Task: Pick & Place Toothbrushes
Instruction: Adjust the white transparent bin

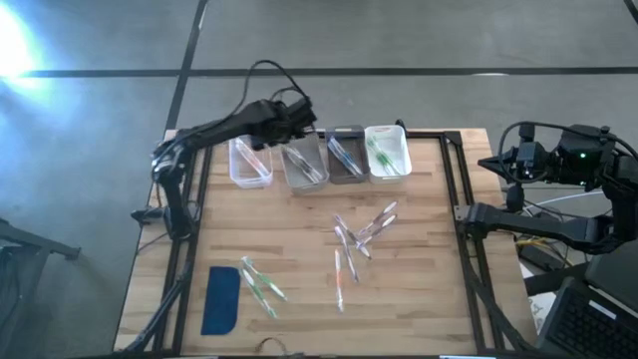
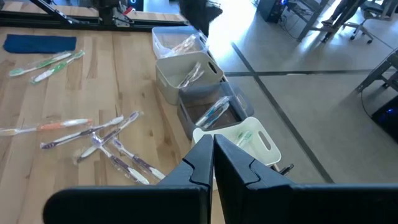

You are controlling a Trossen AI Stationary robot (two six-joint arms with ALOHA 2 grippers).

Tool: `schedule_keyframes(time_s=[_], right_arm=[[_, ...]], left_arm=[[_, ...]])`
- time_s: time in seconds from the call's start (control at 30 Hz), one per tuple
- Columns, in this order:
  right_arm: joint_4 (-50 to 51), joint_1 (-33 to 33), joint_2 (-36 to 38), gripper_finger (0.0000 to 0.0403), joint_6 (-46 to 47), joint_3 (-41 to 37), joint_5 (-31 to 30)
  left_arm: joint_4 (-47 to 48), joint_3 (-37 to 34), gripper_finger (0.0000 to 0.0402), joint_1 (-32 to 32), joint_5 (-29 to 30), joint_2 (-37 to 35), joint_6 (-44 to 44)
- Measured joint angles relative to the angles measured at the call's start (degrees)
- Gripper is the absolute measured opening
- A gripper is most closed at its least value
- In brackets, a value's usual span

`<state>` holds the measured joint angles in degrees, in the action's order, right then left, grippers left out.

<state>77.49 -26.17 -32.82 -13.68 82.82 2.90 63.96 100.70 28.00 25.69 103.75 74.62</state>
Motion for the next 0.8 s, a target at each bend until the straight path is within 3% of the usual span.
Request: schedule_keyframes(time_s=[0.13,0.27,0.47,0.8], right_arm=[[0.00,0.00,0.00,0.0008,0.03,-0.01,0.00],[0.00,0.02,0.00,0.0008,0.08,0.00,0.00],[-0.01,0.02,0.00,0.0008,0.03,-0.01,0.01],[0.00,0.00,0.00,0.0008,0.14,-0.01,0.02]], left_arm=[[14.60,-0.15,0.0173,1.37,4.79,-5.20,-0.17],[26.70,-0.77,0.0123,3.71,6.42,-8.62,-2.06],[26.18,-5.65,0.0014,8.73,8.12,-13.04,-10.50],[24.68,-17.16,0.0005,15.26,8.77,-15.15,-18.67]])
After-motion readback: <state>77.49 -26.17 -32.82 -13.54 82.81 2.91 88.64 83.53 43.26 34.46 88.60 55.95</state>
